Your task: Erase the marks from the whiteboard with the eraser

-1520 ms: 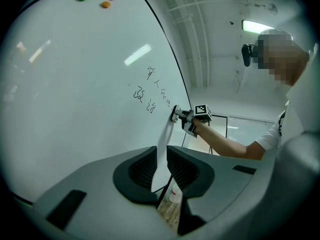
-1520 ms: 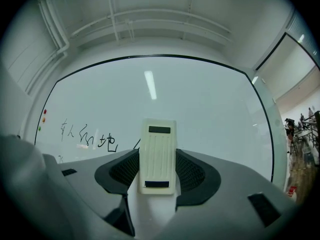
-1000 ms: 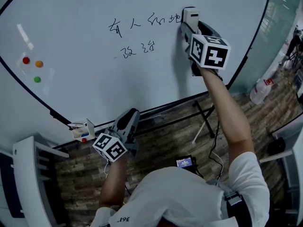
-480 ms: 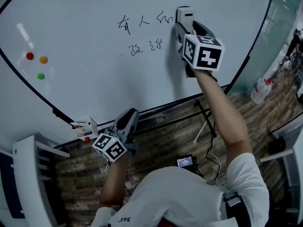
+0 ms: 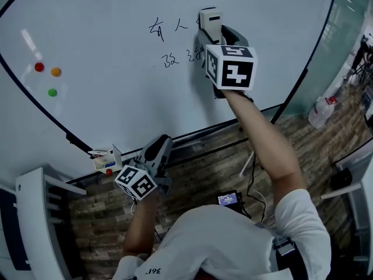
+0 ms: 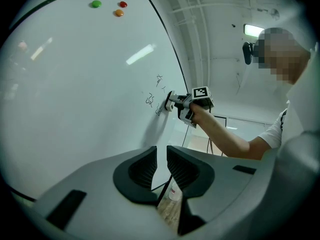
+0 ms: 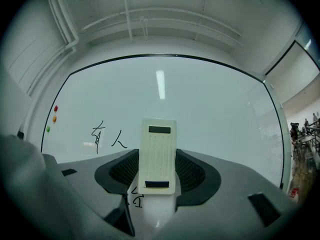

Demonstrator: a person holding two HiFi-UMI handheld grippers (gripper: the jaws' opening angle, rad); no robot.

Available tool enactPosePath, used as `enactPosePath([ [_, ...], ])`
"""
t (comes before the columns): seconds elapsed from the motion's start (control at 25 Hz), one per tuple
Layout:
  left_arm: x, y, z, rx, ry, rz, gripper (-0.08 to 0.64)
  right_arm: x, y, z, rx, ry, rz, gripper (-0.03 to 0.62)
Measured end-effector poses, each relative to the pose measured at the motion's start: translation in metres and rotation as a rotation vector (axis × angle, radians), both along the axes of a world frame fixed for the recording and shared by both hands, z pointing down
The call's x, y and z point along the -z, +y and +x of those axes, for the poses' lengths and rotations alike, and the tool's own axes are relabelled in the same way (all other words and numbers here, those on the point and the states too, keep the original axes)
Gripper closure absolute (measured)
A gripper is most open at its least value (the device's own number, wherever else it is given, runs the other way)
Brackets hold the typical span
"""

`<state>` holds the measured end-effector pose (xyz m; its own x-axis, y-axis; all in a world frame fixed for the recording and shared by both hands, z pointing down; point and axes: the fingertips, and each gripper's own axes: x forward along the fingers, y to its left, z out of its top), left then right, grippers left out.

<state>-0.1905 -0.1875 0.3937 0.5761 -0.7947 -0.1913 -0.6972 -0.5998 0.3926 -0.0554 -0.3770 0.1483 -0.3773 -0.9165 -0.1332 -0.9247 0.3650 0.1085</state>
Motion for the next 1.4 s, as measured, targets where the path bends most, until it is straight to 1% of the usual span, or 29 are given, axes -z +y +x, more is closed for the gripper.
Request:
enactPosePath([
  [0.12,0.0,0.001,-0.003,0.013,0.01,-0.016,0.508,0.0,0.001,-0.003,-0.004,-0.006,0.0,0.344],
  [0.36,0.0,0.001,-0.004,0.007,0.015,-0.016,0.508,0.0,0.007,-0.015,0.011,-0.019,-0.008,0.344],
  [0.56,-0.002,0.002,-0.004,-0.005,0.016,0.005,0.508,0.0,0.014,-0.04,0.041,-0.007,-0.018,0.344],
  [0.72,-0.002,0.005,-0.007,0.008,0.022,-0.012,0.508,0.001,0.018,-0.053,0.045,-0.014,-0.022,0.344],
  [0.84,-0.004,0.006,-0.007,-0.002,0.021,0.002,0.508,0.002,0.023,-0.065,0.053,-0.015,-0.022,0.344],
  [1.16,-0.004,0.012,-0.015,0.011,0.023,0.008,0.508,0.005,0.044,-0.119,0.109,0.036,-0.01,0.344],
  [1.32,-0.005,0.015,-0.019,0.031,0.031,-0.012,0.508,0.003,0.05,-0.133,0.131,0.051,-0.007,0.344],
  [1.4,-0.007,0.016,-0.019,0.03,0.03,-0.01,0.508,0.002,0.052,-0.139,0.148,0.057,-0.007,0.344],
])
